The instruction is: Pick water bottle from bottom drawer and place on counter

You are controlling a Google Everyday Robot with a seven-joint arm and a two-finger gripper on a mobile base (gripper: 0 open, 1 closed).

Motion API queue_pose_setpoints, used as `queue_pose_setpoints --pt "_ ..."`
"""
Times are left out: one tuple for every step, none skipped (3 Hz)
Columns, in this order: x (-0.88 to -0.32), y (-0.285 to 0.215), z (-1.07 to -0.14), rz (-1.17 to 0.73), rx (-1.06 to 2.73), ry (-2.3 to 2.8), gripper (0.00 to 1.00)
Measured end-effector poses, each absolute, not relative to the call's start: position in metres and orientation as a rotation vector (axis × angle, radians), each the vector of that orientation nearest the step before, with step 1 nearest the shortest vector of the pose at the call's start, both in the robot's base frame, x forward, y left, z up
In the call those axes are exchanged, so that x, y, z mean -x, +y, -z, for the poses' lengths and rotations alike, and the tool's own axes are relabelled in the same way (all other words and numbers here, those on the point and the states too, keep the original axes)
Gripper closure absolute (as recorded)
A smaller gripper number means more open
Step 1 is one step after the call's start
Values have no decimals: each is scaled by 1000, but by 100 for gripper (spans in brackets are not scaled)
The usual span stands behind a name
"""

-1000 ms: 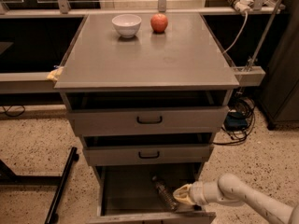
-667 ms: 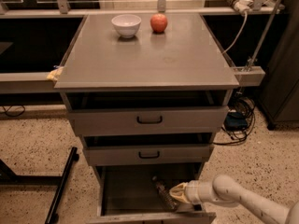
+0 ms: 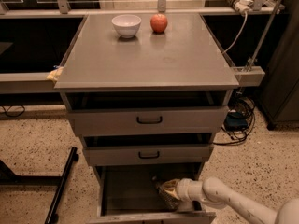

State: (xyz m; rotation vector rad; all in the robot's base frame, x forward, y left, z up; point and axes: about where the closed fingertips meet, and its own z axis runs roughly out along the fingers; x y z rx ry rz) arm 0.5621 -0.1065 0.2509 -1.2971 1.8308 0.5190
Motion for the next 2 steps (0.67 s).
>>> queue_pose_setpoints --pt "-573 -100 -241 -507 1258 1839 58" --pt "-578 -100 -230 -500 1235 1852 37"
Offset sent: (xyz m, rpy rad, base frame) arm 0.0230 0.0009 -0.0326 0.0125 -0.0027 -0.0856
